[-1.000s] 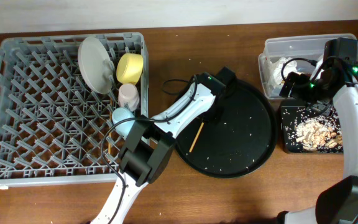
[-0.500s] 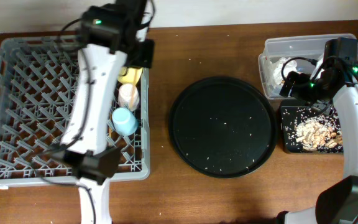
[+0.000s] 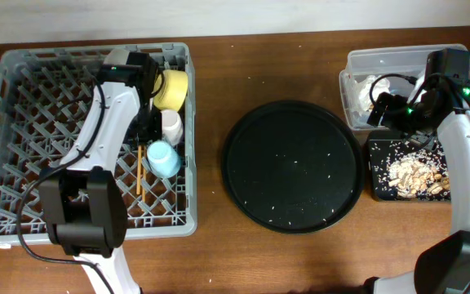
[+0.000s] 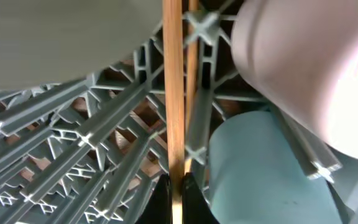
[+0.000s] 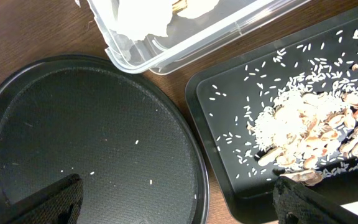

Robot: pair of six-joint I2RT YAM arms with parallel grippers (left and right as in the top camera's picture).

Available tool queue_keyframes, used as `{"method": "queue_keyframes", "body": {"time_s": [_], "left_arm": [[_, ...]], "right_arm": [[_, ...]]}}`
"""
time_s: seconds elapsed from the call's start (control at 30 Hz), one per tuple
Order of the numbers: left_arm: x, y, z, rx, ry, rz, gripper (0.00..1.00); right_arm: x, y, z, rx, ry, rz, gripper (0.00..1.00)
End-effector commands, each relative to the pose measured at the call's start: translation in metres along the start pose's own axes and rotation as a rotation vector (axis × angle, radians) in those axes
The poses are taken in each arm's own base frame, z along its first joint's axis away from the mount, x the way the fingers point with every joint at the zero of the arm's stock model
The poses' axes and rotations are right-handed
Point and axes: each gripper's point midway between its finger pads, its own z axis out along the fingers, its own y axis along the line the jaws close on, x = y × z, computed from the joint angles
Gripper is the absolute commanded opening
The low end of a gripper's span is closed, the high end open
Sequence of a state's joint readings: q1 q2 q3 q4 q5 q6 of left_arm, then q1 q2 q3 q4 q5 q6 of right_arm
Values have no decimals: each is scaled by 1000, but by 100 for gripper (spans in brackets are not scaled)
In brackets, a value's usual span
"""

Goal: Sort waste into correct bins and load items into the dishwasher rack
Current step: 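Insert the second chopstick into the rack with the left gripper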

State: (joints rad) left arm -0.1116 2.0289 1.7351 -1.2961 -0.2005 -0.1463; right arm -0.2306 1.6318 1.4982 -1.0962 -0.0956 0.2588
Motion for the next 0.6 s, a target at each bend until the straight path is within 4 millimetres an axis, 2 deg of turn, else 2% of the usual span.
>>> {"method": "queue_keyframes", "body": {"time_s": [0.0, 0.03, 0.07, 0.1, 0.13, 0.2, 0.23, 0.33, 0.4, 0.47, 0.57], "left_arm": [[2, 13, 7, -12, 13, -37, 1], [3, 15, 7, -20, 13, -39, 19], [2, 17, 7, -30, 12, -38, 47], [2, 16, 7, -30, 11, -39, 60], [2, 16, 7, -29, 9, -39, 66], [-3, 6, -4, 43, -5, -43, 70], [-8, 0, -19, 95, -32, -47, 70], [-28, -16, -78, 242, -180, -15, 70], [-35, -26, -115, 267, -284, 13, 71], [-37, -40, -132, 281, -345, 46, 75], [-40, -64, -141, 300, -385, 97, 78]], "right_arm": [[-3, -1, -5, -3, -12, 8, 98], [-3, -1, -5, -3, -12, 8, 98], [-3, -1, -5, -3, -11, 8, 98], [-3, -1, -5, -3, -12, 8, 98], [-3, -1, -5, -3, -12, 8, 98], [-3, -1, -5, -3, -12, 8, 98], [-3, -1, -5, -3, -13, 8, 98], [-7, 1, -5, -8, -30, 7, 98], [-7, 1, -5, -12, -30, 6, 98], [-8, 2, -5, -13, -32, 5, 98], [-8, 2, -5, -13, -32, 5, 98]]}}
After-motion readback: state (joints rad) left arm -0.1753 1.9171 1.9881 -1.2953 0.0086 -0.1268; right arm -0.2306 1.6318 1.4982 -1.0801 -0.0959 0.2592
